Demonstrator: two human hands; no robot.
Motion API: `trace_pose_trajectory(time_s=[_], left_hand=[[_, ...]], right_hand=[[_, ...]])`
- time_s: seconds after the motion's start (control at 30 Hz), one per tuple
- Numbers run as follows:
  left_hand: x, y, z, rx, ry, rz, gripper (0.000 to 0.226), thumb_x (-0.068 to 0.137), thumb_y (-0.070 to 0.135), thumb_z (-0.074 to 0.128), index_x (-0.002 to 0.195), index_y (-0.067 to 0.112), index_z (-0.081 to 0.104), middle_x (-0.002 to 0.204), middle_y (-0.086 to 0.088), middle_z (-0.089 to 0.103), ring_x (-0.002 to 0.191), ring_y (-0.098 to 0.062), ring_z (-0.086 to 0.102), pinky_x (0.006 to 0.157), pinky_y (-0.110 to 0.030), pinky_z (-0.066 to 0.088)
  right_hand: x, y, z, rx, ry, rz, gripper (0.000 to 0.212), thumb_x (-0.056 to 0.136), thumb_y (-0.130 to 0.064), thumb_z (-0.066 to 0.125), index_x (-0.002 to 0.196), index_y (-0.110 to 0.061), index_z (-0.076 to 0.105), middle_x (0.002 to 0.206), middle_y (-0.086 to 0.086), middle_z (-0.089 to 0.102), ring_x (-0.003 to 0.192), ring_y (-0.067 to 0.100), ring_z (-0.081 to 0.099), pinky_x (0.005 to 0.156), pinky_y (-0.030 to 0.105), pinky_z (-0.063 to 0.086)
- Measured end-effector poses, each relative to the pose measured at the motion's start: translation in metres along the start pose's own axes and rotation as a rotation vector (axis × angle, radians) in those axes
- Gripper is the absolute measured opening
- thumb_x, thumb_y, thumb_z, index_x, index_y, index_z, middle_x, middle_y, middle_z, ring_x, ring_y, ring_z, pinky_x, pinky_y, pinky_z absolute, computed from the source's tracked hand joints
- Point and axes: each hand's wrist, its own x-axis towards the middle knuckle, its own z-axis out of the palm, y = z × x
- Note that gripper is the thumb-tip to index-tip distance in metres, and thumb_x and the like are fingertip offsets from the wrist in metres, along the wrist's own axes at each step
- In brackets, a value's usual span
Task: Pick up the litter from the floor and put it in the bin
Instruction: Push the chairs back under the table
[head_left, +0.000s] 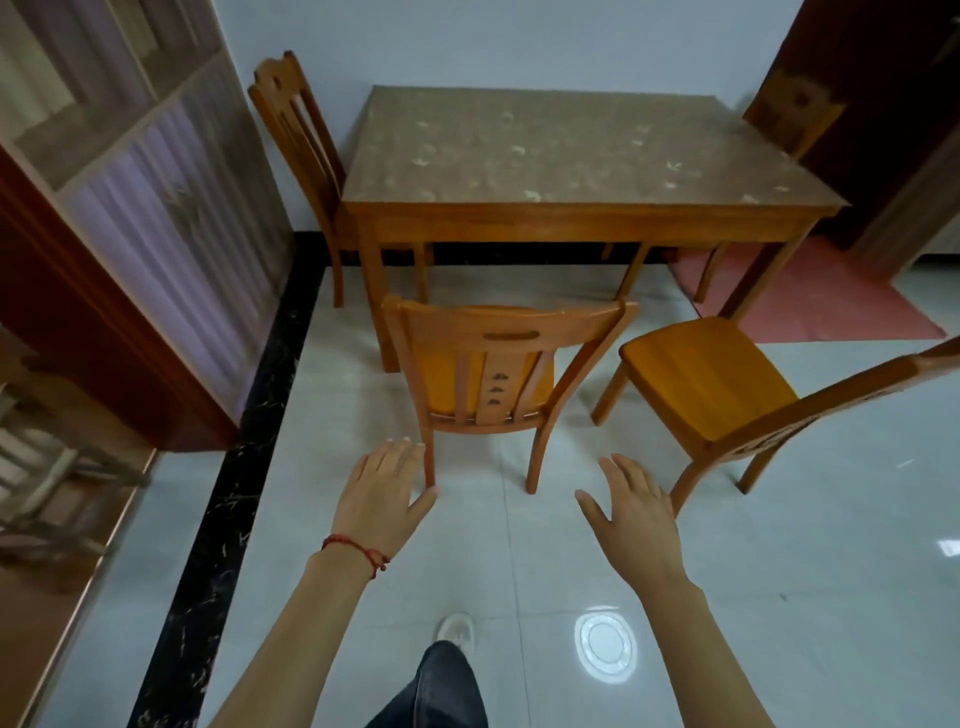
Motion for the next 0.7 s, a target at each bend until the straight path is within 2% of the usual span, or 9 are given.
trace_pose_trajectory(time_s=[0.27, 0.4, 0.47, 0.6, 0.7], left_hand=[[0.115, -0.015, -0.02, -0.003, -0.01, 0.024, 0.059, 0.094, 0.045, 0.037, 0.142, 0.012, 0.025, 0.15, -0.007, 0.026, 0.137, -0.021, 0.018, 0.113, -0.035, 0.015], [0.151, -0.017, -0.02, -0.062, 0.005, -0.01, 0.06, 0.093, 0.047, 0.038, 0.141, 0.012, 0.027, 0.149, -0.007, 0.028, 0.137, -0.021, 0.019, 0.112, -0.035, 0.018], [0.167, -0.016, -0.016, -0.106, 0.023, -0.036, 0.059, 0.093, 0.046, 0.04, 0.14, 0.012, 0.03, 0.148, -0.008, 0.03, 0.137, -0.022, 0.022, 0.111, -0.035, 0.02], [0.196, -0.011, -0.006, -0.273, 0.031, -0.172, 0.057, 0.093, 0.042, 0.044, 0.138, 0.009, 0.033, 0.146, -0.011, 0.033, 0.135, -0.024, 0.025, 0.108, -0.035, 0.022], [0.215, -0.002, 0.0, -0.508, 0.028, -0.386, 0.057, 0.093, 0.039, 0.045, 0.138, 0.007, 0.032, 0.142, -0.015, 0.038, 0.13, -0.028, 0.033, 0.104, -0.038, 0.028]], right_hand=[[0.113, -0.022, -0.004, -0.004, 0.024, 0.021, 0.055, 0.091, -0.049, 0.041, 0.136, -0.018, 0.035, 0.145, 0.005, 0.036, 0.135, 0.023, 0.029, 0.11, 0.039, 0.023], [0.149, -0.026, -0.005, 0.022, 0.082, 0.003, 0.05, 0.089, -0.045, 0.048, 0.13, -0.017, 0.043, 0.139, 0.007, 0.045, 0.13, 0.026, 0.037, 0.107, 0.042, 0.027], [0.169, -0.024, -0.004, 0.027, 0.076, 0.008, 0.052, 0.09, -0.045, 0.046, 0.132, -0.016, 0.041, 0.14, 0.007, 0.043, 0.132, 0.026, 0.035, 0.109, 0.041, 0.025], [0.211, -0.016, 0.0, 0.101, 0.007, 0.086, 0.056, 0.091, -0.049, 0.04, 0.137, -0.017, 0.035, 0.146, 0.005, 0.036, 0.135, 0.024, 0.029, 0.109, 0.043, 0.025], [0.236, -0.014, 0.002, 0.378, -0.002, 0.252, 0.057, 0.09, -0.048, 0.044, 0.135, -0.013, 0.039, 0.142, 0.009, 0.042, 0.13, 0.026, 0.037, 0.105, 0.047, 0.036]])
